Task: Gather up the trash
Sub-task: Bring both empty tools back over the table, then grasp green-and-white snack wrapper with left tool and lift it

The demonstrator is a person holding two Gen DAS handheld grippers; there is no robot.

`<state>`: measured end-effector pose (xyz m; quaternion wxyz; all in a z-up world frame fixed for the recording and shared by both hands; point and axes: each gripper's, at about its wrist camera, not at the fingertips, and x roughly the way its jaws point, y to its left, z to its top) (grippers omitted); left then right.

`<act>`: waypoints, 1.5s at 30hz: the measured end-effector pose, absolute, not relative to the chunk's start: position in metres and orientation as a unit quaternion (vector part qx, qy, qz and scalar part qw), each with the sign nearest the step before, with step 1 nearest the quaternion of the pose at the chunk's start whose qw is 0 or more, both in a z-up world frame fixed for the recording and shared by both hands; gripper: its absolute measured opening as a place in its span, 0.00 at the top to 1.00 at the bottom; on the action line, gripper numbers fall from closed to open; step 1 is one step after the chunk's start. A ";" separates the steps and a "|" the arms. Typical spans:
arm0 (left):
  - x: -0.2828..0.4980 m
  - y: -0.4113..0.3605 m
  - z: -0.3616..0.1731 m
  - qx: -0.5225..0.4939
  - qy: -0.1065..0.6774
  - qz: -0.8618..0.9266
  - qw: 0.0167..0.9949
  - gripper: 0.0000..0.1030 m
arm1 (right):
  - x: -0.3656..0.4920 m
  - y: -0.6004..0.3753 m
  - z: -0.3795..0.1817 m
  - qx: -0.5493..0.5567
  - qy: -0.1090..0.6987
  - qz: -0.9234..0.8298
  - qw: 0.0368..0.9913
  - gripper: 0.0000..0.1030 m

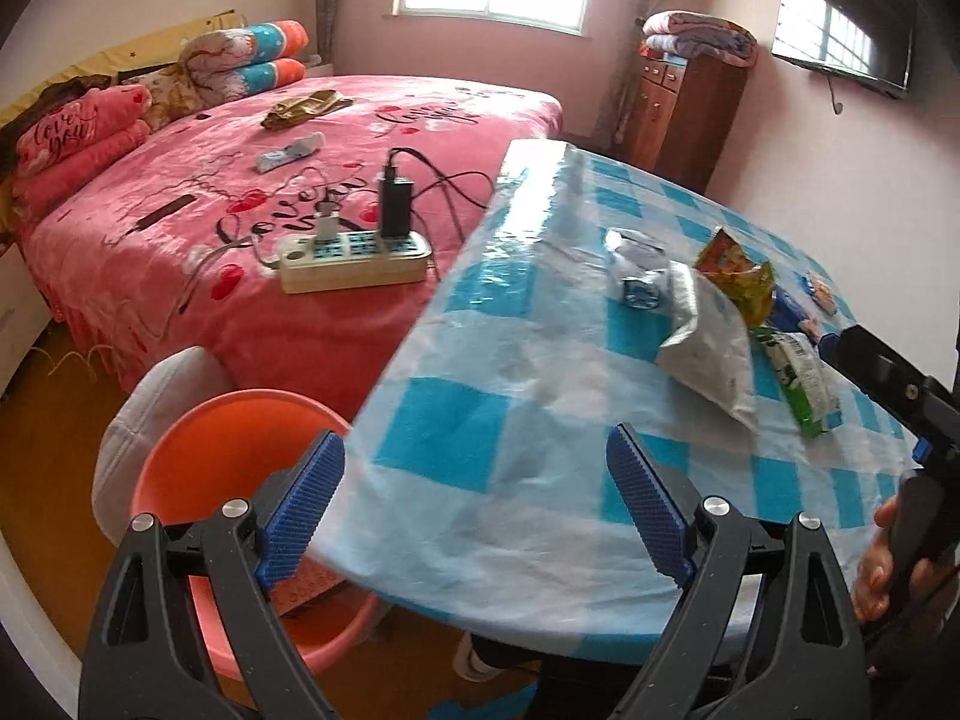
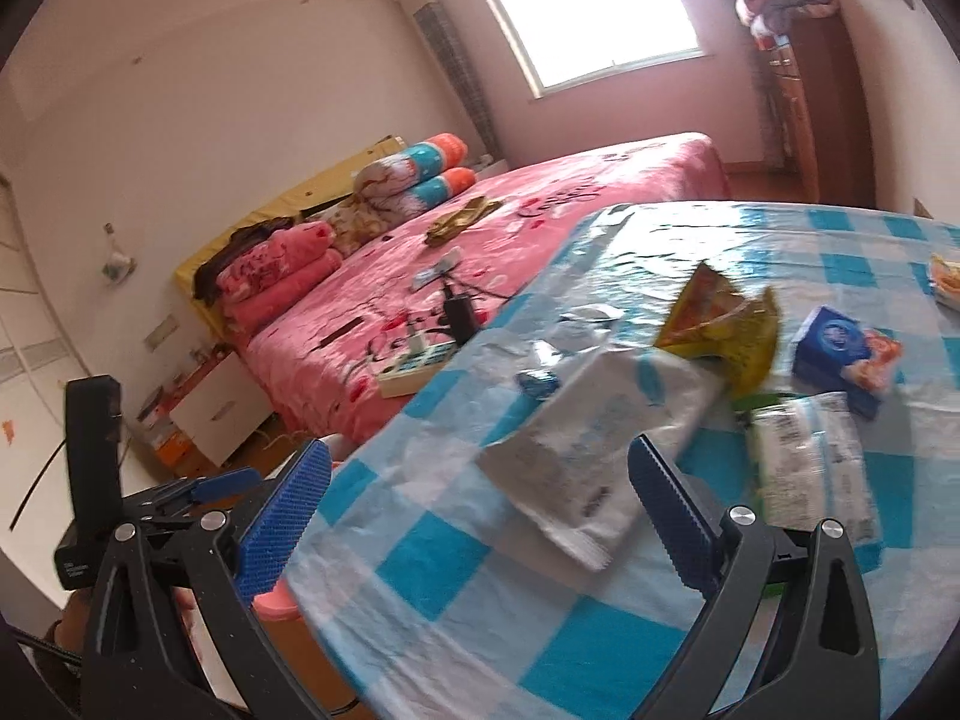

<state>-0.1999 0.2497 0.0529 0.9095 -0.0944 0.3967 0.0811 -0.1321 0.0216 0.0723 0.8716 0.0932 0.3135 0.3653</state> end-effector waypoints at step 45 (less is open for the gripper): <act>-0.096 0.048 0.045 -0.037 0.459 -0.103 0.882 0.13 | -0.053 -0.201 0.043 0.142 0.337 0.123 0.922 0.05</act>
